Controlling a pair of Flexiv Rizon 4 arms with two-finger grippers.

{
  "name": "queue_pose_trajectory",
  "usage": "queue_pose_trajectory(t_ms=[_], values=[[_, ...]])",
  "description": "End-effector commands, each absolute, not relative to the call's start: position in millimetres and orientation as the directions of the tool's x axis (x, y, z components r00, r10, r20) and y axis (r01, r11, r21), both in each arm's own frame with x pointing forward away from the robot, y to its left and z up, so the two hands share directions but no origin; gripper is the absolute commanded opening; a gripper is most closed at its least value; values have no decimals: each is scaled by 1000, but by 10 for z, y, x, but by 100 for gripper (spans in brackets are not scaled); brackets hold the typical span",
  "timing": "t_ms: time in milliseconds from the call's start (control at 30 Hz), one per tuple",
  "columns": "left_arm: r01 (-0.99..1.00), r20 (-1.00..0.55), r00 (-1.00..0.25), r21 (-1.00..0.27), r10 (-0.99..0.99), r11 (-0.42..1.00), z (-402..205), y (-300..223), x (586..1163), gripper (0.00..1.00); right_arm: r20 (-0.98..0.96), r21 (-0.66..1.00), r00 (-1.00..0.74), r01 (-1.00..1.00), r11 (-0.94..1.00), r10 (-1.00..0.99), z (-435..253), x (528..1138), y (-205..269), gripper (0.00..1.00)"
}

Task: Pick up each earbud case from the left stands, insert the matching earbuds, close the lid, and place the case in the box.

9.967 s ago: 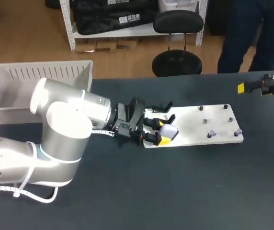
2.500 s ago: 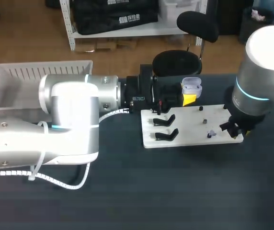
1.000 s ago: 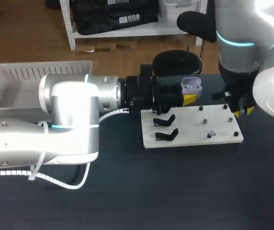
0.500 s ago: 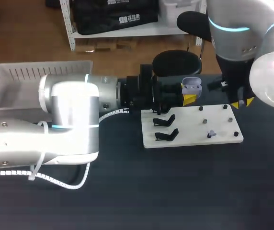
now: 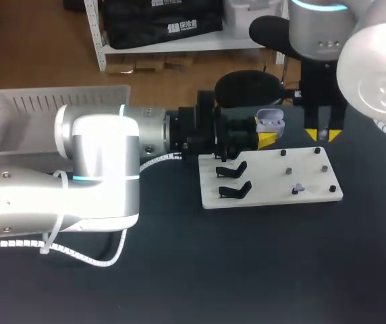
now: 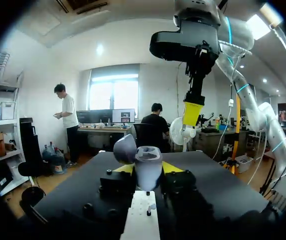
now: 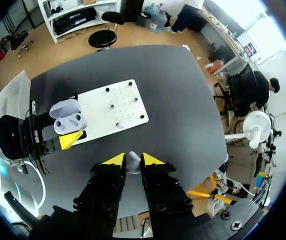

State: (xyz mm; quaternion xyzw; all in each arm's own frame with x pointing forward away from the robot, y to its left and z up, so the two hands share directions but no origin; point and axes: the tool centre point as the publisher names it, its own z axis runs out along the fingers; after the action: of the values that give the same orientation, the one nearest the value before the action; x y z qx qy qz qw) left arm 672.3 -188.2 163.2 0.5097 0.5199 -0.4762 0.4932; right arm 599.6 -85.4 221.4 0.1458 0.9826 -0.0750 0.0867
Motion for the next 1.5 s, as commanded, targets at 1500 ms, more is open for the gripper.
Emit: queue_pose_trajectory(t_ms=[1500], values=[[999,-999,11,12,53,32,1614,-1883,6714,0,-275,-103,-875,438,893,398,2251,6397,-253,0]])
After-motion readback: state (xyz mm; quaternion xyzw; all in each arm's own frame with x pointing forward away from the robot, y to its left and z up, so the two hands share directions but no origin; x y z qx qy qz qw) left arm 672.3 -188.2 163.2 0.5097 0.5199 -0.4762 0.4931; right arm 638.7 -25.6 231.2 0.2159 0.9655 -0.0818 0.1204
